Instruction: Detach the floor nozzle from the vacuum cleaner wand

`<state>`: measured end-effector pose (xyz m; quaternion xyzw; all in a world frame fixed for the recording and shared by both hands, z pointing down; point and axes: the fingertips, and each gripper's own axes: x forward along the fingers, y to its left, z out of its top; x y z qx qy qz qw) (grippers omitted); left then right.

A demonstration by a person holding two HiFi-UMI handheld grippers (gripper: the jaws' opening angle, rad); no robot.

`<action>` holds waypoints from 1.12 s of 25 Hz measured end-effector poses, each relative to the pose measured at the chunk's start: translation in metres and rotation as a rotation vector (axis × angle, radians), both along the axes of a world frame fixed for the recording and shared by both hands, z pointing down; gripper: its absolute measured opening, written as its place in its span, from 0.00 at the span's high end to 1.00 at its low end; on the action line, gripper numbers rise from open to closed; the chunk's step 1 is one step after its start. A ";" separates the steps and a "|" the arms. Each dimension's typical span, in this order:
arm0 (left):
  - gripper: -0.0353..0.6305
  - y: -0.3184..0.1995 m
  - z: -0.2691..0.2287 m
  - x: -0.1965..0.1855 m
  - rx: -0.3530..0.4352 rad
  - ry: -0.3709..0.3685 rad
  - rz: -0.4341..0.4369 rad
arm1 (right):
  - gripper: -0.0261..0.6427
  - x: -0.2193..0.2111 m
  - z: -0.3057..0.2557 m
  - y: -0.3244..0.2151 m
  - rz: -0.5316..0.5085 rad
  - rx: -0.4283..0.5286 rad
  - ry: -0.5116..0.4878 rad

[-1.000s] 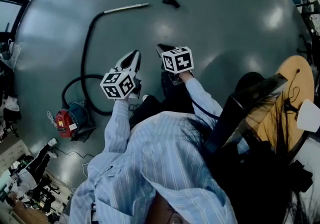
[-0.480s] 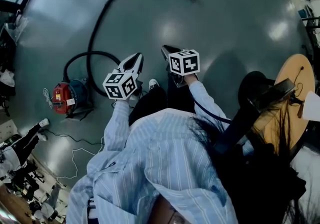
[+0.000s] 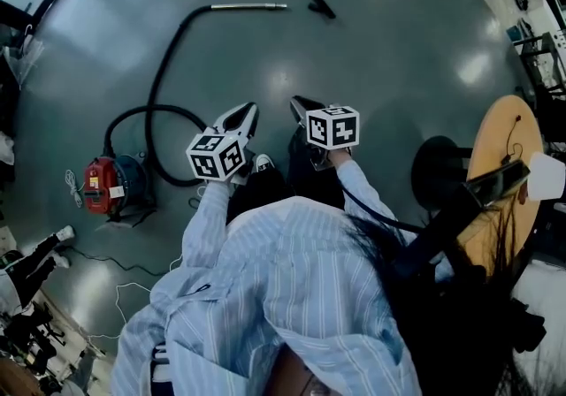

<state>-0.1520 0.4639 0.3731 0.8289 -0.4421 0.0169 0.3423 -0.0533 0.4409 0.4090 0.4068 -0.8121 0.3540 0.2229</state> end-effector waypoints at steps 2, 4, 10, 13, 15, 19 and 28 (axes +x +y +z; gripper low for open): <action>0.92 -0.003 -0.002 -0.001 0.013 -0.011 0.008 | 0.92 -0.003 -0.004 0.000 0.002 0.012 -0.005; 0.92 -0.004 -0.002 -0.001 0.013 -0.020 0.015 | 0.92 -0.005 -0.008 0.001 -0.002 0.021 -0.006; 0.92 -0.005 -0.002 -0.002 0.014 -0.023 0.026 | 0.92 -0.005 -0.013 0.002 -0.010 0.042 0.009; 0.92 -0.006 -0.003 -0.004 0.019 -0.023 0.027 | 0.92 -0.007 -0.015 0.001 -0.015 0.054 0.010; 0.92 -0.006 -0.003 -0.006 0.020 -0.022 0.024 | 0.92 -0.007 -0.016 0.002 -0.017 0.057 0.009; 0.92 -0.006 -0.002 -0.005 0.016 -0.025 0.010 | 0.92 -0.003 -0.018 0.002 -0.015 0.059 0.017; 0.92 -0.008 0.000 0.001 0.001 -0.028 0.011 | 0.92 0.006 -0.012 0.006 -0.010 0.044 0.016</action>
